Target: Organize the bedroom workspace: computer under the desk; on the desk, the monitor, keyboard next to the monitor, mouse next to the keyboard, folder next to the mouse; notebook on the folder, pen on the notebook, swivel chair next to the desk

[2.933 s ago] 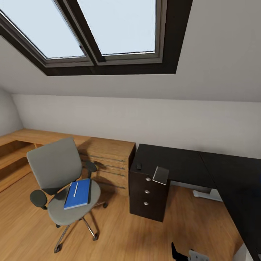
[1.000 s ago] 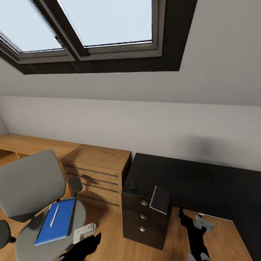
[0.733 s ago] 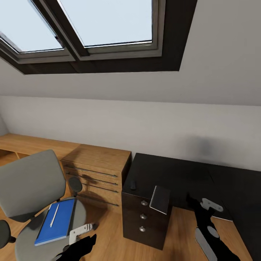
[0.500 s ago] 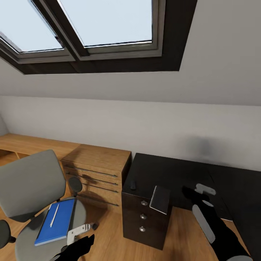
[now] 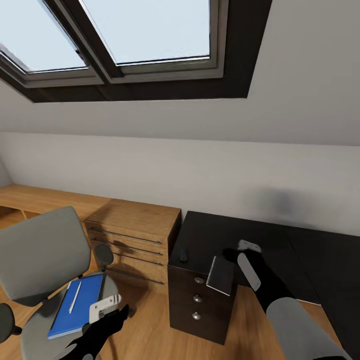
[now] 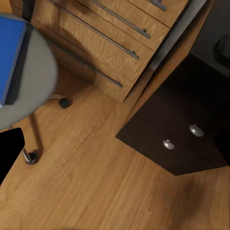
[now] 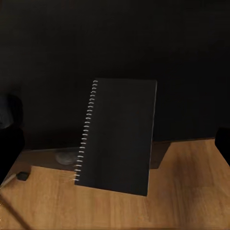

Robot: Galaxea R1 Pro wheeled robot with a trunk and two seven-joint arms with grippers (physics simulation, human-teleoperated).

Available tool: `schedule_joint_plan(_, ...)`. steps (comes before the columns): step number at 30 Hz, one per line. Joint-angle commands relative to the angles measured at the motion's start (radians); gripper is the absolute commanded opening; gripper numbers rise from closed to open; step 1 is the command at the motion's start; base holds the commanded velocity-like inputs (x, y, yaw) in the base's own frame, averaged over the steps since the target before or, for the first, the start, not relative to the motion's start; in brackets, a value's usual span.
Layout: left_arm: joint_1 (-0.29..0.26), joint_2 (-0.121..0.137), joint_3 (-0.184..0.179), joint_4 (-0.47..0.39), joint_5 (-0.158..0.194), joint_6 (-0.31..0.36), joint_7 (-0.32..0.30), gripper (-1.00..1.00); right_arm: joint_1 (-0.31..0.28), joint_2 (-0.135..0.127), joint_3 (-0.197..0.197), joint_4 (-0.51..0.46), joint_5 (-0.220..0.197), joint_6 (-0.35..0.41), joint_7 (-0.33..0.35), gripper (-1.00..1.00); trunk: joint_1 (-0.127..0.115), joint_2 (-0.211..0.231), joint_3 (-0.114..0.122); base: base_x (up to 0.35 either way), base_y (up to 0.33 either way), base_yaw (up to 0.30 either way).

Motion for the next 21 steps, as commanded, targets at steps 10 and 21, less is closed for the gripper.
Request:
schedule_joint_plan(10, 0.000, 0.000, 0.000, -0.003, 0.011, 0.007, 0.007, 1.00, 0.001, 0.022, 0.009, 0.004, -0.004, 0.000, -0.006, 1.00, 0.001, -0.002, -0.008, 0.000, 0.000, 0.164)
schedule_joint_plan(21, 0.000, -0.001, -0.004, 0.011, 0.008, 0.006, 0.008, 1.00, 0.001, 0.022, 0.154, 0.015, -0.003, -0.018, -0.008, 1.00, 0.001, -0.002, -0.020, 0.004, 0.000, 0.211)
